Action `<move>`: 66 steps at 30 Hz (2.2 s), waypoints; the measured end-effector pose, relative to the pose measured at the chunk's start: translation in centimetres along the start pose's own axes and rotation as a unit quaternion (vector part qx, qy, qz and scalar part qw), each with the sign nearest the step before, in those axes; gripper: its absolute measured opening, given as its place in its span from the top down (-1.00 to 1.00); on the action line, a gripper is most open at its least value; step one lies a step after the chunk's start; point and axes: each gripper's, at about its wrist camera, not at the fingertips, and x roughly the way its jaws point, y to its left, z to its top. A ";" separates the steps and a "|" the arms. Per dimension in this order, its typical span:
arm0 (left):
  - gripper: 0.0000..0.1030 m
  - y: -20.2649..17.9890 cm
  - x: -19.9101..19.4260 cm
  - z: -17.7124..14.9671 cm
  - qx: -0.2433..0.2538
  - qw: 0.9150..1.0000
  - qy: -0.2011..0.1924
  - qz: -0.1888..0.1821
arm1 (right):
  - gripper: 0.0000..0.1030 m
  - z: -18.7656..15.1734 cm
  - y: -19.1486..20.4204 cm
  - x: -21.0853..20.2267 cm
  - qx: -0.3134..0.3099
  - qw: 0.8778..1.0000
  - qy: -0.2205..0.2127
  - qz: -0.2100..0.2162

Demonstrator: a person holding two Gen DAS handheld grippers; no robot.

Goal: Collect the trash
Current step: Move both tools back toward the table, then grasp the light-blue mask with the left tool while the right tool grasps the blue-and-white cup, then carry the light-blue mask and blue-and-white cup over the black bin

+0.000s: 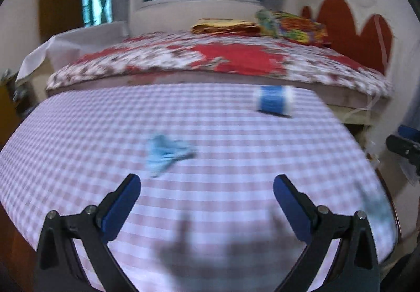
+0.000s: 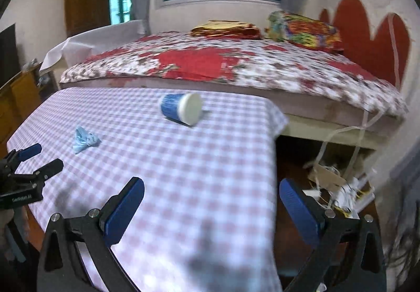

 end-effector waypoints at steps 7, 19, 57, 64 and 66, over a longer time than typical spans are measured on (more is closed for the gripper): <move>-0.91 4.8 5.9 0.6 -0.038 0.998 0.049 0.000 | -1.00 3.5 2.3 8.0 -0.017 0.999 0.023 0.013; -0.62 4.0 13.0 2.8 -0.018 0.994 0.102 -0.031 | -0.93 7.4 2.7 18.7 -0.007 0.998 0.056 0.019; 0.30 -2.8 3.0 3.2 0.032 0.987 0.013 -0.154 | 0.94 1.1 2.7 1.5 -0.039 0.999 -0.019 -0.019; 0.30 -7.7 -0.2 2.4 0.066 0.979 0.000 -0.190 | 0.94 -2.3 -0.5 -5.0 -0.010 0.998 -0.037 -0.046; 0.30 -9.3 -0.9 2.3 0.074 0.976 -0.001 -0.205 | 0.94 -3.3 -1.5 -6.6 0.000 0.998 -0.039 -0.055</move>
